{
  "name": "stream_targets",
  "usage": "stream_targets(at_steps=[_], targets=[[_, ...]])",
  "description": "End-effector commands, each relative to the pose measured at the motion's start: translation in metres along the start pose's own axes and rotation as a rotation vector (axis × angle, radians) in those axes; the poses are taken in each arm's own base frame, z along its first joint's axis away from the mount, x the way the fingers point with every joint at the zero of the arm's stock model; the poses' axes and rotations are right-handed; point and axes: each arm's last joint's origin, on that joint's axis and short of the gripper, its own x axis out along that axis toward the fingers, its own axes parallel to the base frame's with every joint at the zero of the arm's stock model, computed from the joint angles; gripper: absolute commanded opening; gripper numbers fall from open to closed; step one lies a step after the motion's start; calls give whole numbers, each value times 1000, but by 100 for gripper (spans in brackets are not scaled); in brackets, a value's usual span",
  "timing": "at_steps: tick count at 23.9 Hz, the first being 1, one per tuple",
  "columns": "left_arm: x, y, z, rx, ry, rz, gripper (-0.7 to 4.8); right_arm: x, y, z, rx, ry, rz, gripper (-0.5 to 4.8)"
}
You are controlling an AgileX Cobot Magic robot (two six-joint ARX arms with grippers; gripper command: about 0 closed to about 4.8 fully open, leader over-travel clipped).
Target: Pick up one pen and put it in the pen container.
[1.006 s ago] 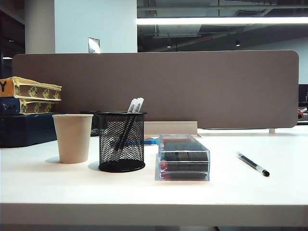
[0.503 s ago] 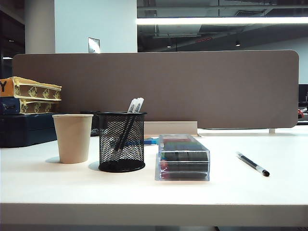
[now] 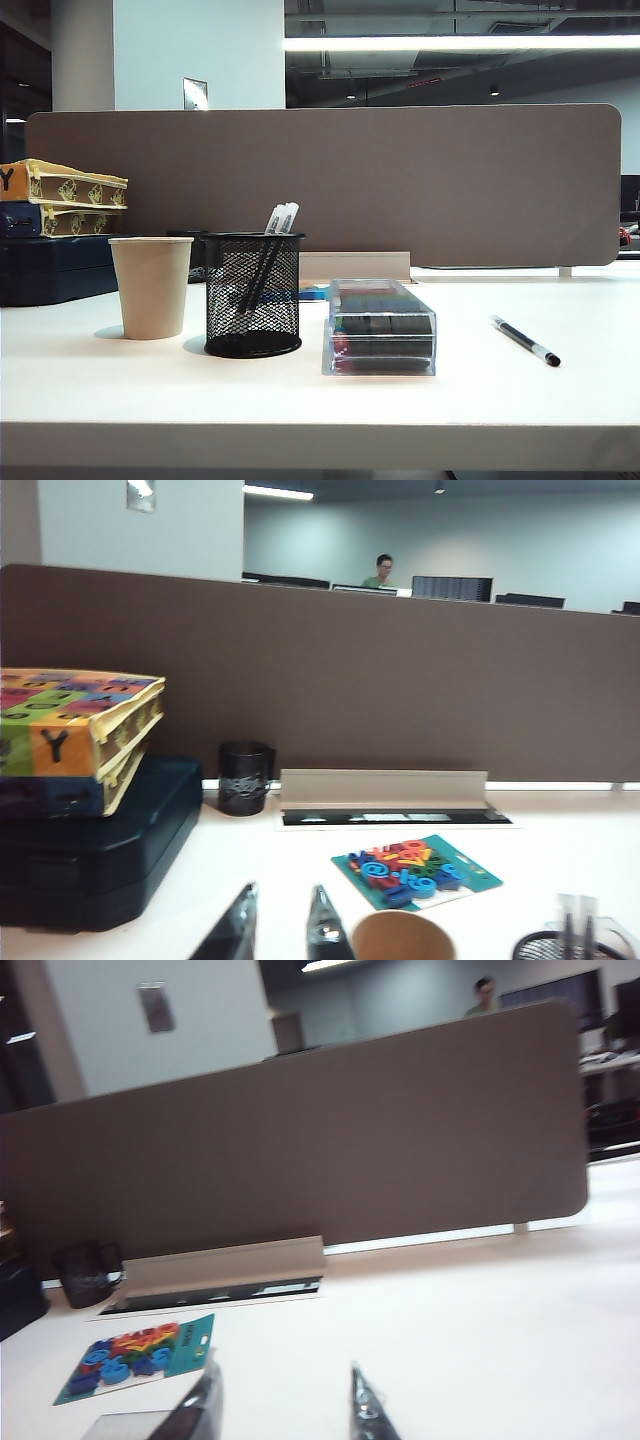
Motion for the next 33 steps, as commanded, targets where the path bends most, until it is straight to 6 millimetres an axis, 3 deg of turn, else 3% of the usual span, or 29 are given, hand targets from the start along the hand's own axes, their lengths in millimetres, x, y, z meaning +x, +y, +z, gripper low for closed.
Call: stream_targets(at_steps=[1, 11, 15, 22, 28, 33], targets=[[0, -2, 5, 5, -5, -41, 65, -2, 3, 12, -19, -26, 17, 165], [13, -15, 24, 44, 29, -220, 84, -6, 8, 34, -115, 0, 16, 172], [24, -16, 30, 58, 66, -225, 84, 1, 11, 45, -162, 55, 46, 172], [43, -14, 33, 99, 104, -227, 84, 36, 16, 68, -148, 173, 110, 172], [58, -13, 24, 137, 139, -228, 84, 74, 18, 61, -116, 326, 256, 172], [69, -12, 18, 135, 153, -228, 84, 91, 22, 58, -54, 297, 433, 171]])
